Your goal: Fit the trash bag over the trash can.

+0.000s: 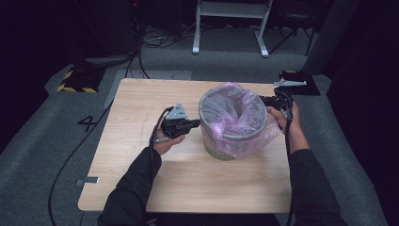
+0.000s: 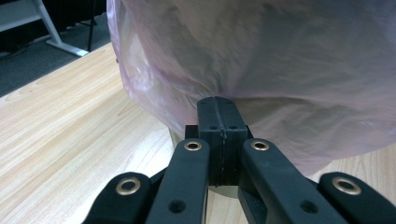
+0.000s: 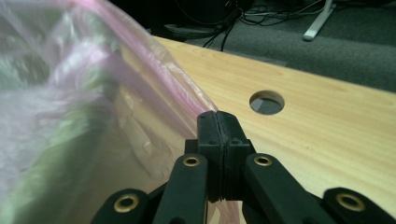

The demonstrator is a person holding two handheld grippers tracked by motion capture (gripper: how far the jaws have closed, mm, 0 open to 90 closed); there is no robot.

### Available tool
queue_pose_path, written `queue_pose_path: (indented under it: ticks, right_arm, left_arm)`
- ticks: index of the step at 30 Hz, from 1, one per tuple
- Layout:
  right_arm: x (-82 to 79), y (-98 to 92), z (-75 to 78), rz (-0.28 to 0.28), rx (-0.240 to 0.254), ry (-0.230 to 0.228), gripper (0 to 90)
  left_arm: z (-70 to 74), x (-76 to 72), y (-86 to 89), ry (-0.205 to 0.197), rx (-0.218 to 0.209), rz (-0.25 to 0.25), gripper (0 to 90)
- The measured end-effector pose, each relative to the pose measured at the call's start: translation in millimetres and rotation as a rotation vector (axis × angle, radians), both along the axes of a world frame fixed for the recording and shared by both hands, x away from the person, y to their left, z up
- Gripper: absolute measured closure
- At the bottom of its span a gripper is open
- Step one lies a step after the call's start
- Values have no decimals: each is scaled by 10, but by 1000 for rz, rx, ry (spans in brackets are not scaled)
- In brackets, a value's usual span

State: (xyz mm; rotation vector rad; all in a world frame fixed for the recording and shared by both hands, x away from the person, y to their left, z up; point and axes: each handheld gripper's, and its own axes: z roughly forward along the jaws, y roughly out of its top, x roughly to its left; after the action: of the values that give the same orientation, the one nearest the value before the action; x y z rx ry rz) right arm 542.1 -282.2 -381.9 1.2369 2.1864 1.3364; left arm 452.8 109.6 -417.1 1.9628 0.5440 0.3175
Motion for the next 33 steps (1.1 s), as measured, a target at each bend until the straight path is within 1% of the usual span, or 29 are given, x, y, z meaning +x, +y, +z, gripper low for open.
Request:
queue_pose_path:
  ticks: [1,3,11,13,15,18,21,22,23,24,25,26,27,28,29,31,33]
  right_arm:
    - [-4,-5,-39,2,7,8,898]
    - [-13,-7,-77,5,10,8,899]
    - [-55,-35,-261,12,6,42,898]
    - [-58,-45,-318,14,8,53,898]
    - [-63,-57,-371,11,9,59,897]
    - [-75,-83,-409,4,10,57,891]
    - [-103,-118,-383,0,-6,34,869]
    - [-115,-133,-369,-5,-8,25,833]
    - [-125,-146,-351,-7,-22,10,801]
    - [-145,-162,-323,-3,-34,-14,775]
    - [-158,-176,-302,-3,-32,-25,743]
    - [-172,-195,-270,-12,-32,-42,688]
    - [-186,-217,-236,-24,-32,-54,674]
    - [-202,-239,-201,-26,-20,-65,655]
    - [-227,-261,-156,-19,-15,-82,625]
    - [-274,-289,-80,-20,-21,-106,584]
    - [-320,-313,-14,-13,-19,-121,536]
  left_arm:
    - [-2,1,2,0,2,1,900]
    - [-8,-1,11,2,4,4,900]
    - [-35,2,35,8,8,13,900]
    - [-50,4,30,8,17,15,900]
    - [-69,10,29,17,22,14,900]
    - [-86,19,46,17,26,23,900]
    - [-103,25,81,20,37,38,900]
    - [-107,26,98,19,40,46,900]
    - [-108,24,129,20,37,52,900]
    - [-108,23,152,20,31,56,900]
    - [-106,19,186,20,17,67,900]
    - [-102,14,224,21,5,73,900]
    - [-96,7,257,18,-3,73,899]
    - [-85,-11,289,13,-5,81,893]
    - [-73,-24,313,8,2,83,826]
    - [-64,-60,349,3,2,78,826]
    - [-65,-108,377,-4,20,81,797]
